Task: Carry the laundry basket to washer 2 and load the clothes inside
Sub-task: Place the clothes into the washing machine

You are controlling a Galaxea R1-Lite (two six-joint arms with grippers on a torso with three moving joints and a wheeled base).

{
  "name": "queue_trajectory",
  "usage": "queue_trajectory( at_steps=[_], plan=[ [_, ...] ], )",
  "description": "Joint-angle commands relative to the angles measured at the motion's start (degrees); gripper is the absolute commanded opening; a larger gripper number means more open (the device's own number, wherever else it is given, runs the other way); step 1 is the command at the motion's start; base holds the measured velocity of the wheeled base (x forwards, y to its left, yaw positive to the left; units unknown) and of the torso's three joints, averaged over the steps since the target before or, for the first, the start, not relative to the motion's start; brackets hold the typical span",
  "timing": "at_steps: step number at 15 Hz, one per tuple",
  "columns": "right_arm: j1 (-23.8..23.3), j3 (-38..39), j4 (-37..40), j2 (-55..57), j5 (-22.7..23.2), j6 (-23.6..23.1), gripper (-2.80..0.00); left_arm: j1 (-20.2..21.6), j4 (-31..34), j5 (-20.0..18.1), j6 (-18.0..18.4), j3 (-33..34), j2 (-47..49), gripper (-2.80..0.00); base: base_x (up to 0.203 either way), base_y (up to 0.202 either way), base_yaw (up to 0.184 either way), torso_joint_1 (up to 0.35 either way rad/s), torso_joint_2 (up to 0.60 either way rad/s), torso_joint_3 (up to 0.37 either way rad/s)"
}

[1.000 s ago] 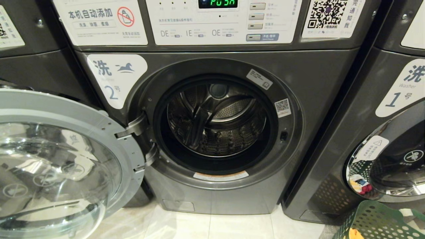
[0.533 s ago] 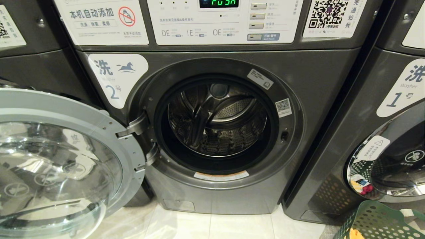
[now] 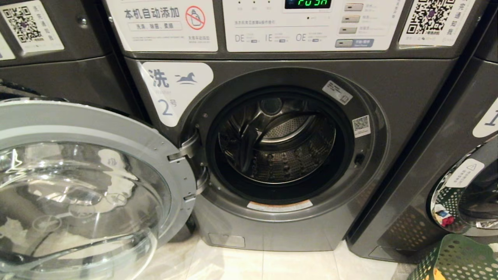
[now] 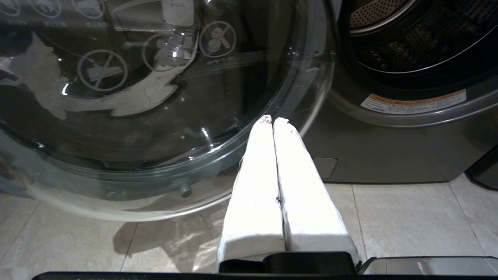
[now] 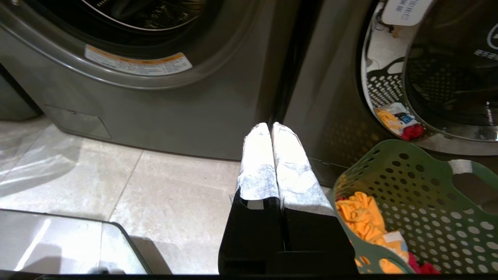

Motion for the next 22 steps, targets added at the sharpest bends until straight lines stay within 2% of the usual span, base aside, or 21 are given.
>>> queue_trajectory(
  at_steps=[1,6,14,22],
  plan=[
    [0.0,0.0,0.0,0.1,0.1,-0.1,-2.80,0.0,0.0,0.0,0.0,0.0,0.0,-2.80,0.000,0.194,0.000,-0.002,0.00,0.007],
    [0.0,0.0,0.0,0.1,0.1,-0.1,-2.80,0.0,0.1,0.0,-0.2,0.0,0.0,-2.80,0.000,0.150,-0.001,0.003,0.00,0.002],
    [0.0,0.0,0.0,0.1,0.0,0.2,-2.80,0.0,0.0,0.0,-0.1,0.0,0.0,-2.80,0.000,0.000,0.000,0.001,0.00,-0.003],
    [0.0,0.1,0.0,0.1,-0.1,0.6,-2.80,0.0,0.1,0.0,-0.1,0.0,0.0,-2.80,0.000,0.000,0.000,0.004,0.00,-0.175]
  ],
)
